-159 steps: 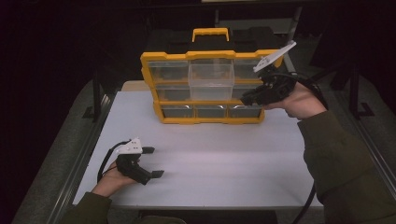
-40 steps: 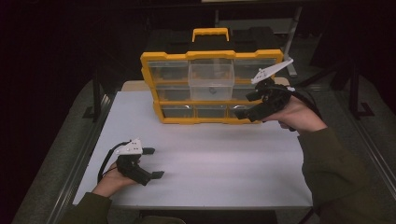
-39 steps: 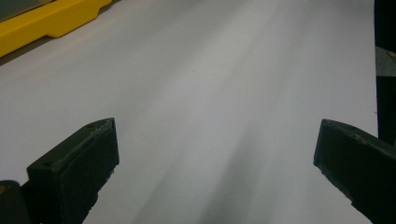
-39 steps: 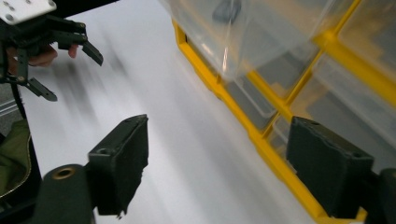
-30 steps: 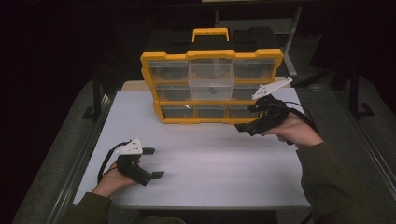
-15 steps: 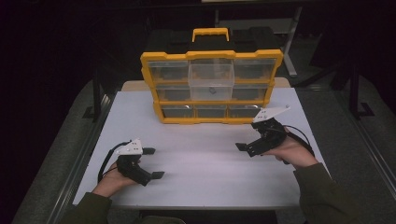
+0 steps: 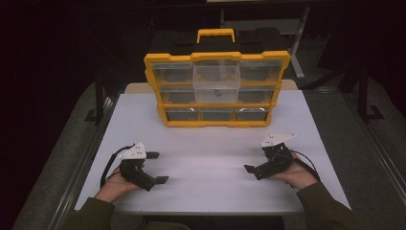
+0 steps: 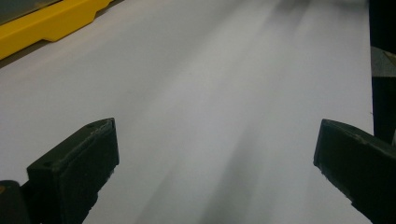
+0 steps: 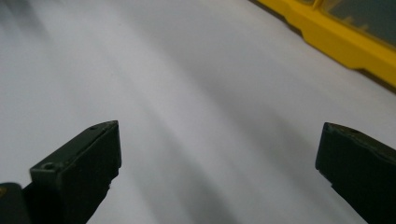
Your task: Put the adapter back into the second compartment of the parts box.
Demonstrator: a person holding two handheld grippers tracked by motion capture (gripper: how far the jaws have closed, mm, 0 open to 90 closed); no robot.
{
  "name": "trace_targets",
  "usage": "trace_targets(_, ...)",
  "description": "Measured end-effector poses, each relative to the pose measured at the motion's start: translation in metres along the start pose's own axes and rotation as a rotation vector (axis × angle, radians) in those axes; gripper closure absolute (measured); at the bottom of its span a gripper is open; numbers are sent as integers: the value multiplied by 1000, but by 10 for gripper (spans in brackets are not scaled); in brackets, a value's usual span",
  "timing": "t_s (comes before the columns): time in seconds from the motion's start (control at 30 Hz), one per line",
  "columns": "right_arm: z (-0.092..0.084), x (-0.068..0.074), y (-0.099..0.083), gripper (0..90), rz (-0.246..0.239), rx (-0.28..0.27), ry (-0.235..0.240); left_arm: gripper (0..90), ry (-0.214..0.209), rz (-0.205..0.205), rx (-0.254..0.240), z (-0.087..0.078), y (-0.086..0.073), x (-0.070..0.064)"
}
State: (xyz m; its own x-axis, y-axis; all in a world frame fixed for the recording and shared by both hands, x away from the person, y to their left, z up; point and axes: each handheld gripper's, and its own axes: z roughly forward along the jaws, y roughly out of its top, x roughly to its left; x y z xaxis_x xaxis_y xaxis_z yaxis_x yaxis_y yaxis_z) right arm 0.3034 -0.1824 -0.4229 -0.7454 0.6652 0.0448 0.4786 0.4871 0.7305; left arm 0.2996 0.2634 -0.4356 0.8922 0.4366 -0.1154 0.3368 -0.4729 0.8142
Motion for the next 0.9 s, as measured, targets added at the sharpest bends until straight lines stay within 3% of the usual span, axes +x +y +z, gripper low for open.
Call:
trace_targets(0.33, -3, -1, -25, 0, 42, -49, -32, 0, 0, 4, -3, -2, -1, -1)
trace_targets(0.53, -3, -2, -33, 0, 54, -43, -37, 0, 2, 1, -8, -1, -1, -2)
trace_targets(0.9, -2, -3, -35, 0, 51, -42, -40, 0, 5, 3, 1, -1, -1, -1)
